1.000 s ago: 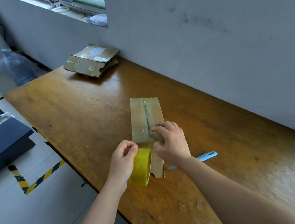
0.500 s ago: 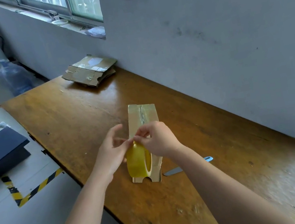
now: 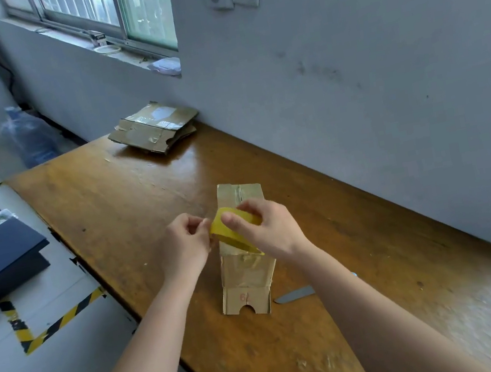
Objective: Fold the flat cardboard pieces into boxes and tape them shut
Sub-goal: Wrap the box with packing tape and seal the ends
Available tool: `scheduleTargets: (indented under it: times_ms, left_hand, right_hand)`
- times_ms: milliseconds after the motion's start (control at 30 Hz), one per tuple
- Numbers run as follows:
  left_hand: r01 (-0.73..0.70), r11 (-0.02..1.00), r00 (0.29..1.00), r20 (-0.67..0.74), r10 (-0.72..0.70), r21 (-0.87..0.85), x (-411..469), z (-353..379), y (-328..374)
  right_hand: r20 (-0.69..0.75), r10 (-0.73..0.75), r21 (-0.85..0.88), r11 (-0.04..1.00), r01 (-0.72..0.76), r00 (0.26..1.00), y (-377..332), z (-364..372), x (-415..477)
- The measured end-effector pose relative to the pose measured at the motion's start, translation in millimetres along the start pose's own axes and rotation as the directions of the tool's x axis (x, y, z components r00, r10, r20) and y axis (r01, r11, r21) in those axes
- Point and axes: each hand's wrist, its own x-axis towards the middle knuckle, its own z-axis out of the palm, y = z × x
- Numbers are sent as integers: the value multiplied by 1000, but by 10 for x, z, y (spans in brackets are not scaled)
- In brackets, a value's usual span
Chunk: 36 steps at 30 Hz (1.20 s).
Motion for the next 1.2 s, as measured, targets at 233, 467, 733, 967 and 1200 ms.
scheduleTargets:
  times_ms: [233,467,733,967,1200]
  left_hand:
    - [70,998,997,30,-70,2,17,142,-90]
    - [238,966,971,5,-238,-100,69,218,-116]
    - [446,873,895,88,-437,-197,53,253,-407]
    - [520,833,854,134,-502,-191,44,327,-537]
    - [563,794,826,154,-542,-229,22,383,-576]
  right_hand:
    - [100,27,-188,982,-8,995,98,-37,123]
    - [117,-34,-568,817,95,993,7,-227,362]
    - [168,-62,-656,738,158,984,138,-183,396]
    - [197,-70,-688,701,189,978,86,-56,439]
    - [191,-47,-706,687,170,981,47,4,454]
